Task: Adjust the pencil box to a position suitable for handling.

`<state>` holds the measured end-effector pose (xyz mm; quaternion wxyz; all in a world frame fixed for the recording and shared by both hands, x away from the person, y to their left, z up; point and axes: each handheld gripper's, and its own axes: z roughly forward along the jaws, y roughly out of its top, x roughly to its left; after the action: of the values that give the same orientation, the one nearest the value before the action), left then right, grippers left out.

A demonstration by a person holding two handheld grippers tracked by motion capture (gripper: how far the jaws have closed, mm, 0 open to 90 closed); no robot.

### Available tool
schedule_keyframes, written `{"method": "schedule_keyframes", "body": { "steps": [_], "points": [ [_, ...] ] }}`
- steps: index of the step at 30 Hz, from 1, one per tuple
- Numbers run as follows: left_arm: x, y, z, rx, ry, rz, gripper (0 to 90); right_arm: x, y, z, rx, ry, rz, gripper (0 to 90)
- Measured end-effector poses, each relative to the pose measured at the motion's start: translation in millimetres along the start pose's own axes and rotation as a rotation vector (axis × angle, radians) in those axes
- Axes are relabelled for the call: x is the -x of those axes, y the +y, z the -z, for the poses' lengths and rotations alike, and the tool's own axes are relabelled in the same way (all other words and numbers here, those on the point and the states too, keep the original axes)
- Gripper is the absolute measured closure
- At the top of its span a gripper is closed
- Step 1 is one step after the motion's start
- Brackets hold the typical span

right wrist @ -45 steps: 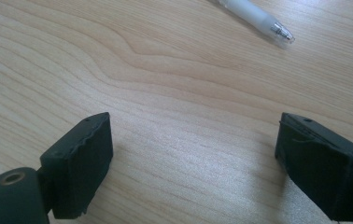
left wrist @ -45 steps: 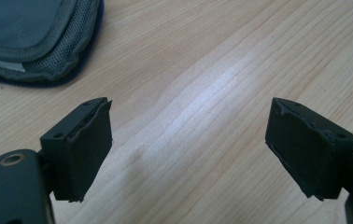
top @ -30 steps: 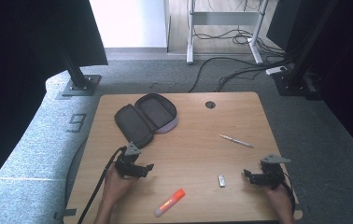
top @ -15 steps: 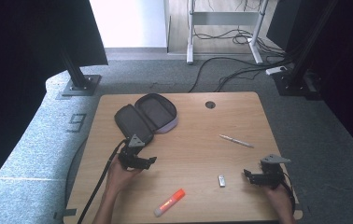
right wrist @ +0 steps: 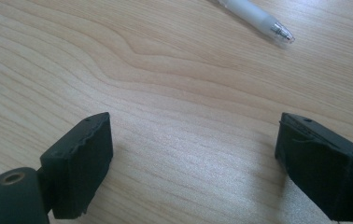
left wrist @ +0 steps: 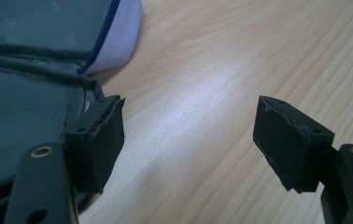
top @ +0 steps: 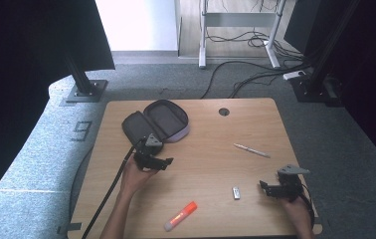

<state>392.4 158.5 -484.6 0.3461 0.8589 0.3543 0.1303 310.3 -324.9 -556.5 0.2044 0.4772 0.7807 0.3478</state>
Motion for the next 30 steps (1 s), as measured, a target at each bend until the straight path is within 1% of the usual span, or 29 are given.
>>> {"method": "schedule_keyframes", "body": {
  "steps": [1, 2, 3, 4, 7, 8, 10, 12, 13, 15, 18, 19, 21, 22, 26, 27, 30],
  "points": [
    [-0.6, 2.4, -1.0, 0.002, -0.001, 0.0, 25.8, 0.0, 0.0, 0.0, 0.0, 0.0, 0.0, 11.0],
    [-1.4, 3.9, -1.8, 0.015, -0.001, 0.001, 26.3, 0.0, 0.0, 0.0, 0.0, 0.0, 0.0, 11.0],
    [-3.2, 5.3, -2.1, 0.024, -0.011, 0.008, 27.4, 0.0, 0.0, 0.0, 0.0, 0.0, 0.0, 11.0],
    [-5.3, 7.1, -3.0, 0.021, -0.022, 0.019, 27.6, 0.0, 0.0, 0.0, 0.0, 0.0, 0.0, 11.0],
    [-6.5, 13.2, -6.8, 0.01, -0.002, 0.006, 27.7, 0.0, 0.0, 0.0, 0.0, 0.0, 0.0, 11.0],
    [-7.5, 15.2, -7.7, 0.018, -0.009, 0.005, 28.1, 0.0, 0.0, 0.0, 0.0, 0.0, 0.0, 11.0],
    [-9.2, 18.8, -9.6, 0.014, -0.019, 0.01, 28.8, 0.0, 0.0, 0.0, 0.0, 0.0, 0.0, 11.0],
    [-9.8, 22.9, -12.0, 0.006, -0.014, -0.001, 28.9, 0.0, 0.0, 0.0, 0.0, 0.0, 0.0, 11.0],
    [-10.4, 24.6, -13.3, 0.012, -0.015, -0.005, 29.1, 0.0, 0.0, 0.0, 0.0, 0.0, 0.0, 11.0],
    [-12.4, 27.2, -15.5, 0.005, -0.023, 0.0, 29.8, 0.0, 0.0, 0.0, 0.0, 0.0, 0.0, 11.0],
    [-15.8, 31.4, -19.9, -0.008, -0.018, -0.003, 30.3, 0.0, 0.0, 0.0, 0.0, 0.0, 0.0, 11.0],
    [-17.1, 32.3, -21.1, -0.004, -0.017, -0.003, 30.6, 0.0, 0.0, 0.0, 0.0, 0.0, 0.0, 11.0],
    [-21.1, 33.1, -22.9, 0.016, -0.034, 0.016, 31.9, 0.0, 0.0, 0.0, 0.0, 0.0, 0.0, 11.0],
    [-23.3, 33.7, -24.2, 0.017, -0.041, 0.026, 32.2, 0.0, 0.0, 0.0, 0.0, 0.0, 0.0, 11.0],
    [-27.3, 38.6, -31.7, -0.02, -0.019, 0.005, 33.7, 0.0, 0.0, 0.0, 0.0, 0.0, 0.0, 11.0],
    [-27.6, 39.8, -33.3, -0.016, -0.015, 0.004, 34.1, 0.0, 0.0, 0.0, 0.0, 0.0, 0.0, 11.0],
    [-31.2, 43.3, -37.6, -0.012, -0.024, 0.014, 35.1, 0.0, 0.0, 0.0, 0.0, 0.0, 0.0, 11.0]
  ]
}}
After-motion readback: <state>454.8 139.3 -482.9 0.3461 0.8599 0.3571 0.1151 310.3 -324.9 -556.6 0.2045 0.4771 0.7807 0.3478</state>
